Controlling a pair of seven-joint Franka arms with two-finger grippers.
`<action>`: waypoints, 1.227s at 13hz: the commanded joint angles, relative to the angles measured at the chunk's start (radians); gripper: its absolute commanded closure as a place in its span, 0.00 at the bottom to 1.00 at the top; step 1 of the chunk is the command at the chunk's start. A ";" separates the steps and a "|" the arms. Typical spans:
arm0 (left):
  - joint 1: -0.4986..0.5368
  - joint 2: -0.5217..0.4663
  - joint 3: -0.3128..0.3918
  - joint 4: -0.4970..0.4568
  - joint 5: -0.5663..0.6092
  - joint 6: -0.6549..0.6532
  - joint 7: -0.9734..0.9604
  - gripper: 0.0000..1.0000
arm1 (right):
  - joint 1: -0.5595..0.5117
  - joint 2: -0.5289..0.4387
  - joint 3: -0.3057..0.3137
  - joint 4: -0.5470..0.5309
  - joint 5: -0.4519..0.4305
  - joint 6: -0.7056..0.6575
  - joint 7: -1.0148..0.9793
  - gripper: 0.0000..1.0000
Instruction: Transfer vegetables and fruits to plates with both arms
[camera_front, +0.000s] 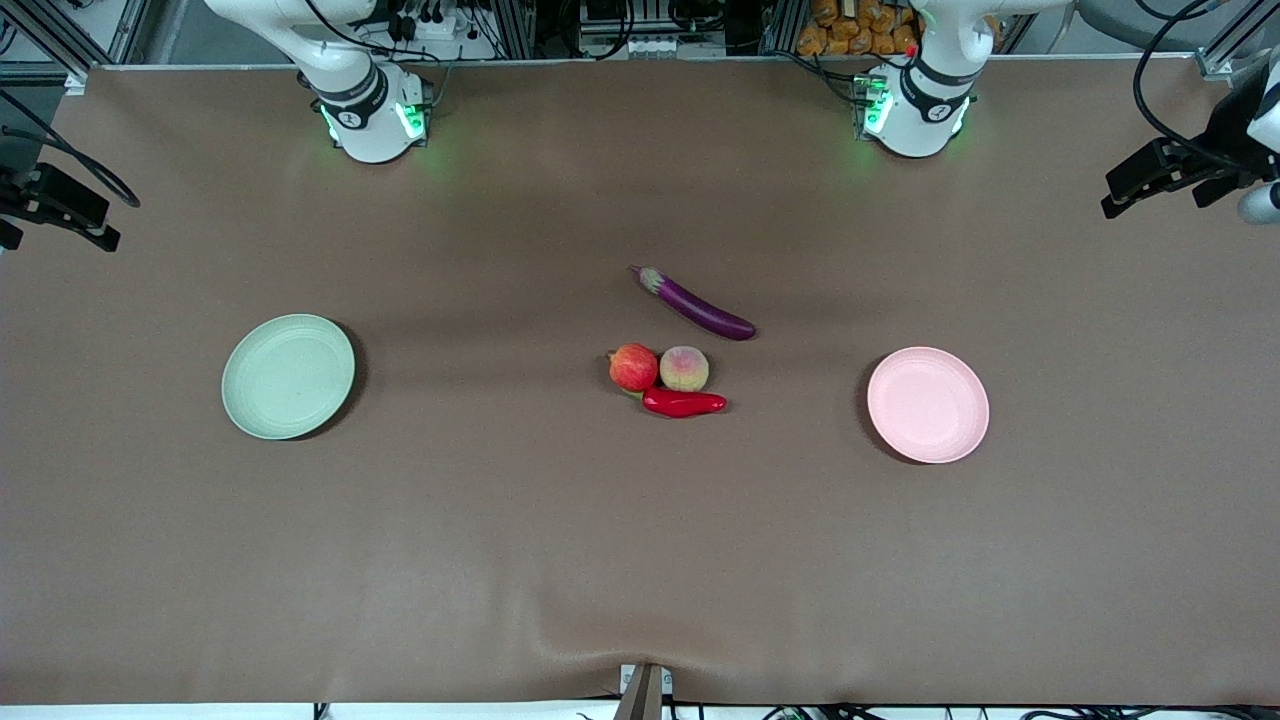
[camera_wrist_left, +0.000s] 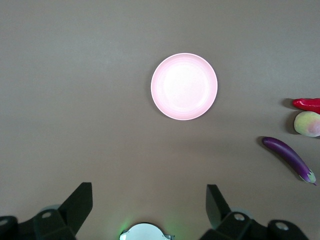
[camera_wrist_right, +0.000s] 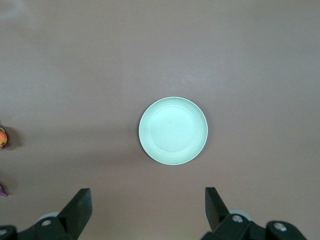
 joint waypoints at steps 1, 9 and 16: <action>0.007 0.002 -0.007 0.024 0.016 -0.026 0.029 0.00 | -0.003 -0.016 0.005 -0.012 -0.007 -0.002 0.013 0.00; 0.005 0.025 -0.012 0.044 0.008 -0.057 0.033 0.00 | -0.003 -0.016 0.005 -0.011 -0.007 -0.002 0.013 0.00; -0.002 0.022 -0.013 -0.037 -0.013 -0.003 0.022 0.00 | -0.002 -0.016 0.005 -0.011 -0.007 -0.004 0.013 0.00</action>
